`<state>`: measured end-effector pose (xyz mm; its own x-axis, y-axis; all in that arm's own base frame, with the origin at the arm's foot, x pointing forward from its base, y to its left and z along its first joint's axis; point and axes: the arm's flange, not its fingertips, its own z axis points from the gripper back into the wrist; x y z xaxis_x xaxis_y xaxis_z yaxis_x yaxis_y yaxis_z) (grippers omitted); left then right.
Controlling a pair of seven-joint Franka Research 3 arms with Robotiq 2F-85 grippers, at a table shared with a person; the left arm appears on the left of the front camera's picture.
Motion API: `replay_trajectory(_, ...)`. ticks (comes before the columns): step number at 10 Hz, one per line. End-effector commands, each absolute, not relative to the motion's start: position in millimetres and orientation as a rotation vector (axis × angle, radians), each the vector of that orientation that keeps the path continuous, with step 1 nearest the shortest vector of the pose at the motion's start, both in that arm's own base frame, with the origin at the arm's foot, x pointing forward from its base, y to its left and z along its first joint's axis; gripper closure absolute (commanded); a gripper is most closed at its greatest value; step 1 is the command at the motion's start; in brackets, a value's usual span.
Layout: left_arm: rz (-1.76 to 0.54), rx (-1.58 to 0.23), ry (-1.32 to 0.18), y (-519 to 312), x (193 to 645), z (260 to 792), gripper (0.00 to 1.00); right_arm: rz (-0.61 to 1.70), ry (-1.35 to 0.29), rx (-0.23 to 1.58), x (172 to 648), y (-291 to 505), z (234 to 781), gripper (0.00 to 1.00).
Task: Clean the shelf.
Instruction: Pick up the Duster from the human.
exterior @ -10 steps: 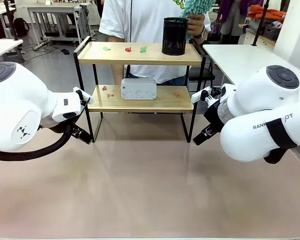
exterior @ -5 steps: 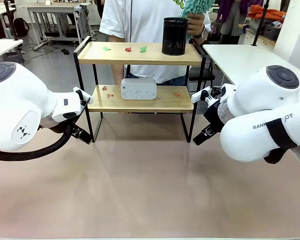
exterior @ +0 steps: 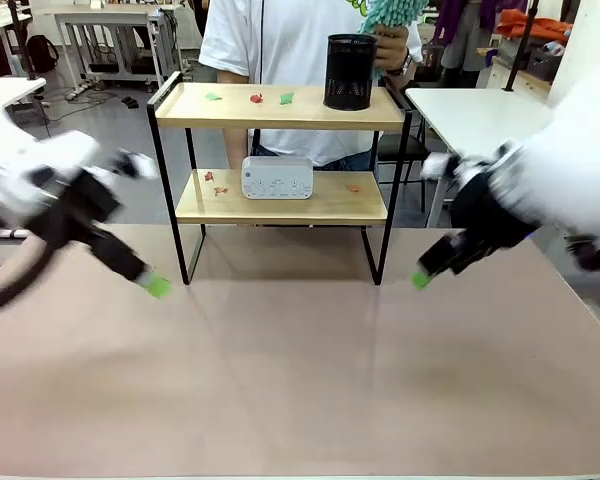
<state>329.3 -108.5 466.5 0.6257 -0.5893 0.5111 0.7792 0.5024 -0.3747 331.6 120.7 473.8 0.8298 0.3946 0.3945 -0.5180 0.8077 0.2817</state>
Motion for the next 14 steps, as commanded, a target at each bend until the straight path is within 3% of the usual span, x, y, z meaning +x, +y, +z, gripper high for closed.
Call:
replay_trajectory(1, -0.675, -0.681, -0.421, 0, 303, 521, 0.00, 0.229, -0.495, 0.783, 259, 9, 527, 0.00)
replay_trajectory(3, -0.345, -0.838, -0.599, 109, 297, 531, 0.00, 0.032, -0.629, 1.030, 222, -99, 536, 0.00)
replay_trajectory(4, -0.146, -1.045, -0.684, 175, 299, 514, 0.00, -0.102, -0.644, 1.100, 215, -143, 513, 0.00)
replay_trajectory(6, 0.148, -1.191, -0.768, 241, 297, 448, 0.00, -0.310, -0.641, 1.304, 215, -217, 451, 0.00)
replay_trajectory(8, 0.221, -1.252, -0.739, 250, 299, 399, 0.00, -0.490, -0.691, 1.404, 205, -253, 405, 0.00)
replay_trajectory(9, 0.237, -1.194, -0.708, 242, 309, 397, 0.00, -0.523, -0.692, 1.245, 207, -246, 399, 0.00)
replay_trajectory(10, 0.245, -1.175, -0.689, 267, 270, 406, 0.00, -0.475, -0.621, 1.319, 180, -272, 418, 0.00)
replay_trajectory(14, 0.245, -1.175, -0.689, 267, 270, 406, 0.00, -0.475, -0.621, 1.319, 180, -272, 418, 0.00)
